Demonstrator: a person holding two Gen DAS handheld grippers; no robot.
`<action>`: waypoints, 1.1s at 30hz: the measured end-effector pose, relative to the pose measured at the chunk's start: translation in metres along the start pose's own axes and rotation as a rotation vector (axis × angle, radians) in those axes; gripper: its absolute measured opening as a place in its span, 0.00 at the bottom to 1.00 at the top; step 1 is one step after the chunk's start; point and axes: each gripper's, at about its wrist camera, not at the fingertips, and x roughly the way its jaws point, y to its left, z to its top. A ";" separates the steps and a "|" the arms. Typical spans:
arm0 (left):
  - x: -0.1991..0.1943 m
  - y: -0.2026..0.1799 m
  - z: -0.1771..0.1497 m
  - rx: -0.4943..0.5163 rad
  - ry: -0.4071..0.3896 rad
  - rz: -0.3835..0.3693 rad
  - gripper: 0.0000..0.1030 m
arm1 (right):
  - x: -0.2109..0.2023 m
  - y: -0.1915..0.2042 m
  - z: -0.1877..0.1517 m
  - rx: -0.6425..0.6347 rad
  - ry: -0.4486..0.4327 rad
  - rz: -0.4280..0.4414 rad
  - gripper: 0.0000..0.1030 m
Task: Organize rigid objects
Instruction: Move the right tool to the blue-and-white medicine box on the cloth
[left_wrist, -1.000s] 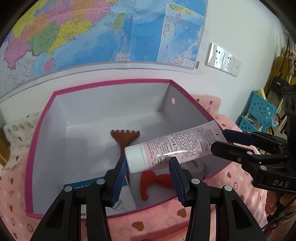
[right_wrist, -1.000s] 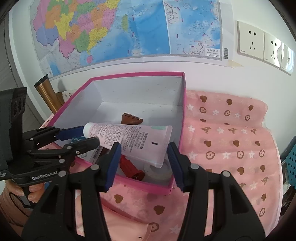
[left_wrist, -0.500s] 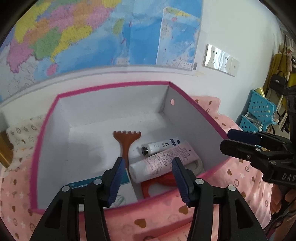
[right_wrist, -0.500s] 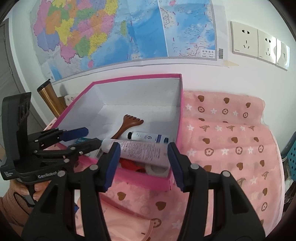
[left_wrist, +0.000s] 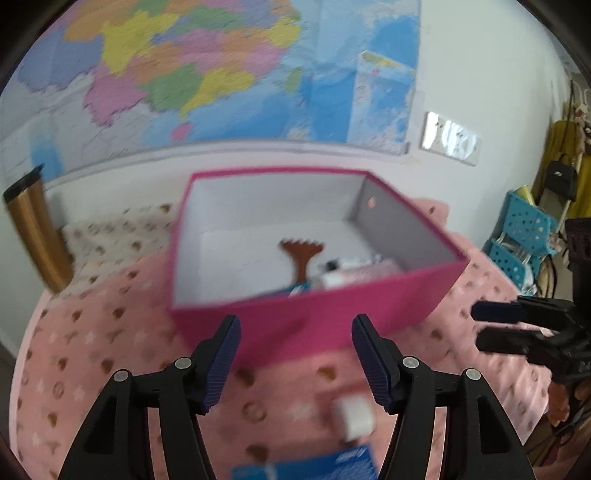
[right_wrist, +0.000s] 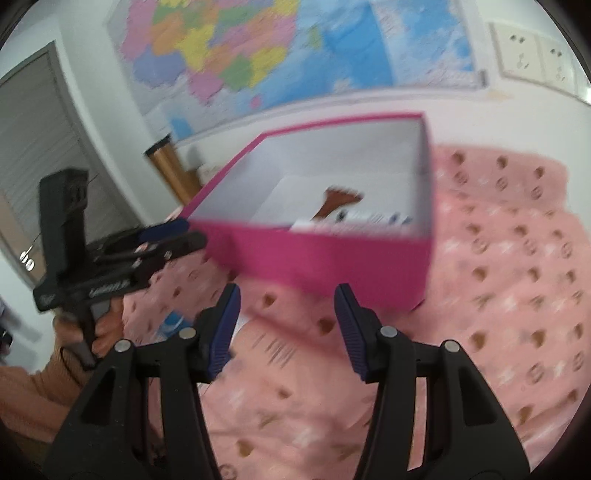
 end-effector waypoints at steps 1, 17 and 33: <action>-0.001 0.003 -0.005 -0.003 0.012 0.009 0.62 | 0.003 0.005 -0.006 -0.010 0.017 0.012 0.53; -0.025 0.049 -0.082 -0.155 0.158 0.017 0.62 | 0.063 0.053 -0.062 -0.031 0.220 0.154 0.53; -0.025 0.035 -0.107 -0.141 0.217 -0.126 0.53 | 0.086 0.067 -0.068 0.011 0.252 0.196 0.42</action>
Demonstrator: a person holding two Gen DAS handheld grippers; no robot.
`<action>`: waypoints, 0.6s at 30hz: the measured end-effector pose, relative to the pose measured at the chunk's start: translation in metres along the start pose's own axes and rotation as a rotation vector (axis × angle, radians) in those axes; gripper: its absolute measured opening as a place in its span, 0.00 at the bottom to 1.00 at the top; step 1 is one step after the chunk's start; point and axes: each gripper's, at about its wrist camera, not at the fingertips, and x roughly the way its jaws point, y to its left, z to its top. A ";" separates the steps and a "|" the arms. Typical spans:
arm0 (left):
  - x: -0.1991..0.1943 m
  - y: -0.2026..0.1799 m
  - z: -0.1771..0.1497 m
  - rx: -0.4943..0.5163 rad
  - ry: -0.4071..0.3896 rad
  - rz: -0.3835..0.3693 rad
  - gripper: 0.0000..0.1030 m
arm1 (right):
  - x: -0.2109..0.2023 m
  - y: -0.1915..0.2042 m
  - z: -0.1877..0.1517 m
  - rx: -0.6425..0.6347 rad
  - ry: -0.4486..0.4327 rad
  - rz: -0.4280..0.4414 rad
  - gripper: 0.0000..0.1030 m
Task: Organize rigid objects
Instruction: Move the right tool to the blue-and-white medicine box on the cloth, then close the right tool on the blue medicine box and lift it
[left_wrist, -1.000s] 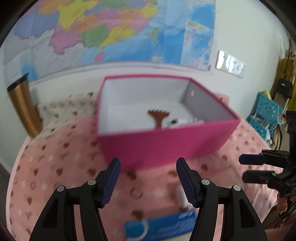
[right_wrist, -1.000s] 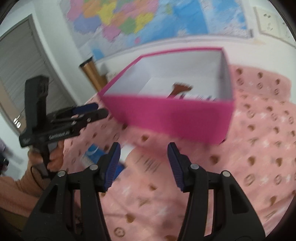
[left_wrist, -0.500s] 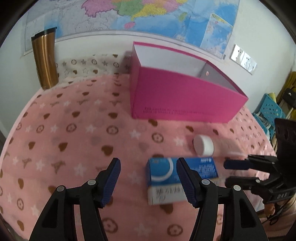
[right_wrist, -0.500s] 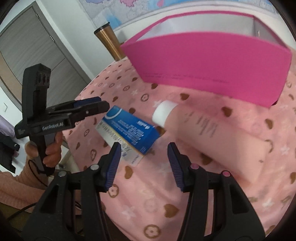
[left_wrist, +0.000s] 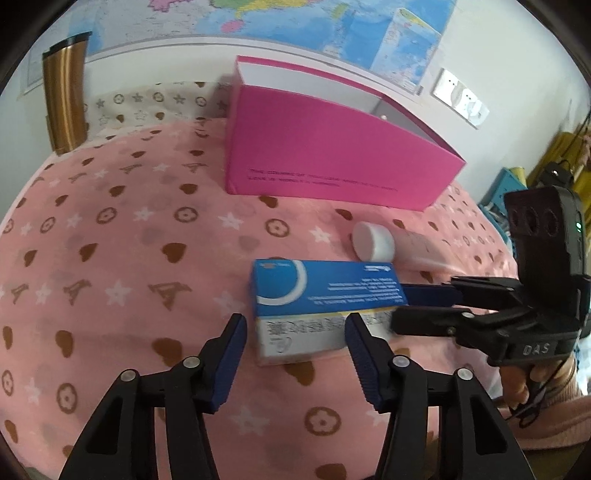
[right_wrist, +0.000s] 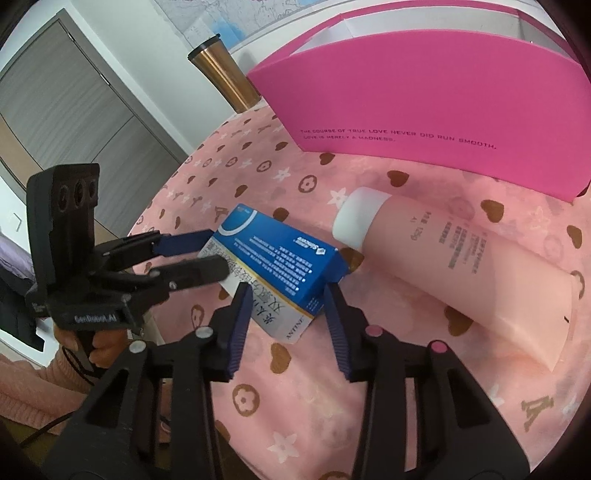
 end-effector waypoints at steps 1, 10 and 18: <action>0.000 -0.002 -0.001 0.008 0.000 0.001 0.53 | 0.000 0.000 0.000 0.002 0.001 0.000 0.42; -0.005 -0.007 -0.002 0.013 -0.006 -0.005 0.53 | 0.004 0.001 0.003 0.007 -0.004 -0.014 0.42; -0.013 -0.012 0.001 0.031 -0.034 0.015 0.53 | 0.003 0.002 0.003 -0.012 -0.009 -0.024 0.42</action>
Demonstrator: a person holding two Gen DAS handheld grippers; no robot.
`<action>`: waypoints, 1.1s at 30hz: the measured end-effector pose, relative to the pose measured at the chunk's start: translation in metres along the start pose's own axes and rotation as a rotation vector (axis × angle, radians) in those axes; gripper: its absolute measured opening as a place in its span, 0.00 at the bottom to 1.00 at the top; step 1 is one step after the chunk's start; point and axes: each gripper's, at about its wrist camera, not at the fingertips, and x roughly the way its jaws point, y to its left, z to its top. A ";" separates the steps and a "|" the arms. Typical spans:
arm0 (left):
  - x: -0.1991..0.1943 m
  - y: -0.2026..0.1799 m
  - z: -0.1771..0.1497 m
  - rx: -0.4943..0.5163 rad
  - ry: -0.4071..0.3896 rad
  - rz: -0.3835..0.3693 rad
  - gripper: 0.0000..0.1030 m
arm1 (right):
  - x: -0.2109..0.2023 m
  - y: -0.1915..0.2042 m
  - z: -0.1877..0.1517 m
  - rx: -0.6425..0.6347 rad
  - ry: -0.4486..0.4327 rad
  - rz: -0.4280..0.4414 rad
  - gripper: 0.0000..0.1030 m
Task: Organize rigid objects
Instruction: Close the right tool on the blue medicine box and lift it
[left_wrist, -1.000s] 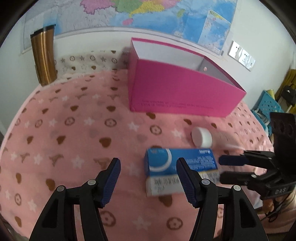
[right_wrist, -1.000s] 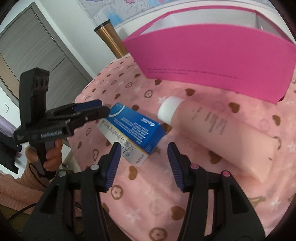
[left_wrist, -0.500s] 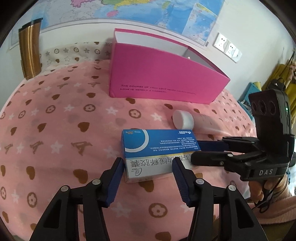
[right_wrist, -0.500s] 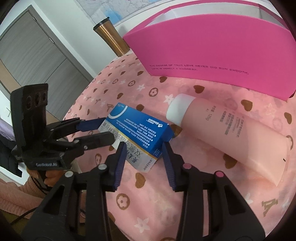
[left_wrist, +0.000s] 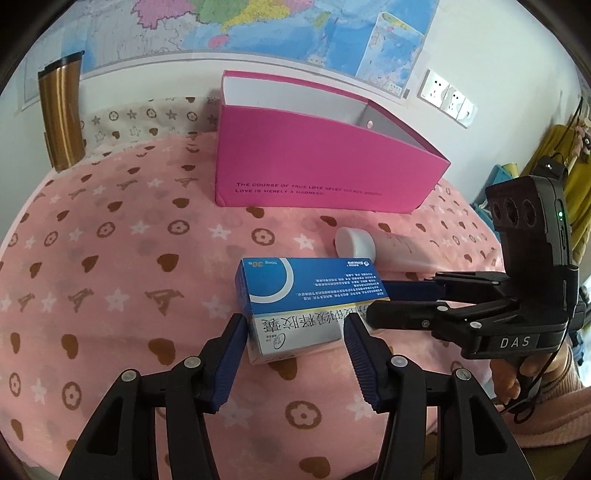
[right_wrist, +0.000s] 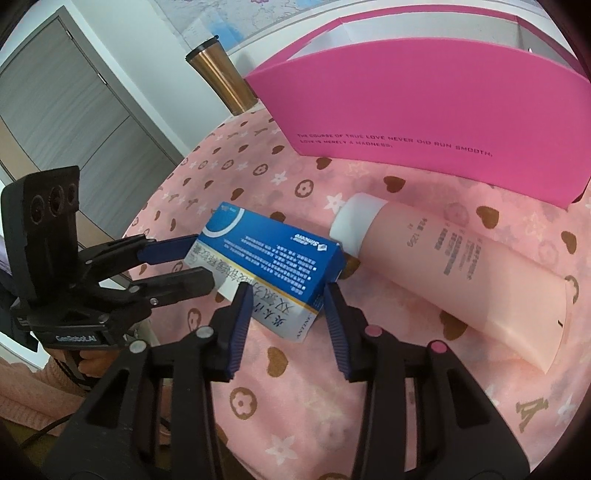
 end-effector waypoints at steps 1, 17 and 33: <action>0.000 0.000 0.000 0.002 -0.001 0.001 0.53 | 0.000 0.000 0.000 -0.003 0.000 0.000 0.42; 0.005 0.013 0.001 -0.039 0.003 0.020 0.45 | 0.007 -0.003 0.003 0.015 0.017 0.027 0.42; -0.016 0.002 0.025 -0.007 -0.071 -0.049 0.44 | -0.015 0.018 0.023 -0.074 -0.039 0.052 0.25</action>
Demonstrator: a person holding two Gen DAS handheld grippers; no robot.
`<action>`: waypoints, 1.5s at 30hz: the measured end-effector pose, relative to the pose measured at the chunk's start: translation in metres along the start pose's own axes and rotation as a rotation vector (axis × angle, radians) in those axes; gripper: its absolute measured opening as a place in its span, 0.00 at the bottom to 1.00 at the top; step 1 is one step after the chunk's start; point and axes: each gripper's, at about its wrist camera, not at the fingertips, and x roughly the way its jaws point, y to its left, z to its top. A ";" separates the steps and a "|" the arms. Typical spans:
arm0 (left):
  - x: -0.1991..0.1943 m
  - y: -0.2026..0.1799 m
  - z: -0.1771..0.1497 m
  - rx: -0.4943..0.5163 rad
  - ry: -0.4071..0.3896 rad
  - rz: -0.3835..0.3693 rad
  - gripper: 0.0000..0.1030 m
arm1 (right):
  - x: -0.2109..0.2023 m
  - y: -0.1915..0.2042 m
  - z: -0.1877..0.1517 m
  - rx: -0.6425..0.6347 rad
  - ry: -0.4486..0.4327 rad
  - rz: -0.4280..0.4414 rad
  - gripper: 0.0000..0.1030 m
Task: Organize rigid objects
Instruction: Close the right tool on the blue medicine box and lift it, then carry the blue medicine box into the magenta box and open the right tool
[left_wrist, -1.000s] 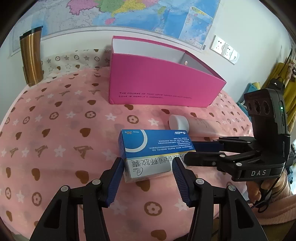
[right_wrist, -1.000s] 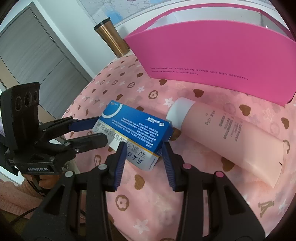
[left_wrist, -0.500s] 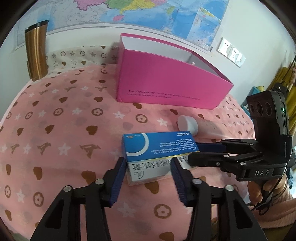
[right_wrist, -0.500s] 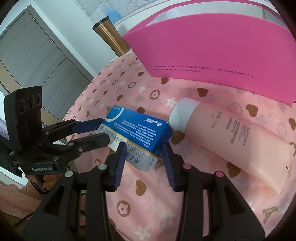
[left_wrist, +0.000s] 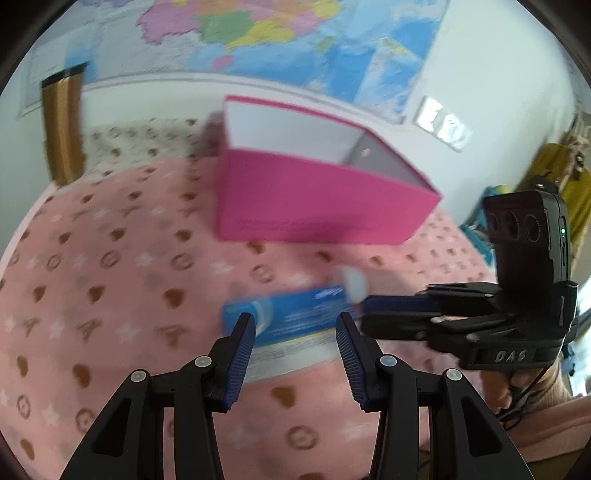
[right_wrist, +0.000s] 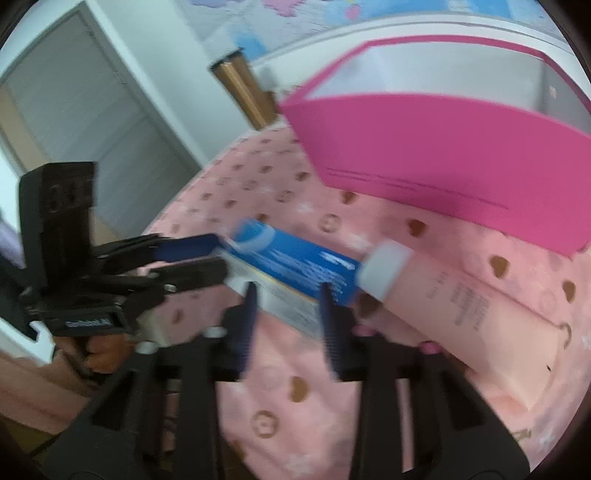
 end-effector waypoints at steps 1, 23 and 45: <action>0.000 -0.006 0.003 0.020 -0.007 0.004 0.44 | -0.002 0.005 0.003 -0.023 -0.008 -0.008 0.25; 0.014 0.021 -0.017 -0.058 0.086 0.012 0.47 | 0.022 -0.025 -0.005 0.062 0.062 -0.043 0.37; -0.018 -0.018 0.070 0.109 -0.126 0.025 0.49 | -0.042 -0.010 0.053 -0.037 -0.130 -0.130 0.37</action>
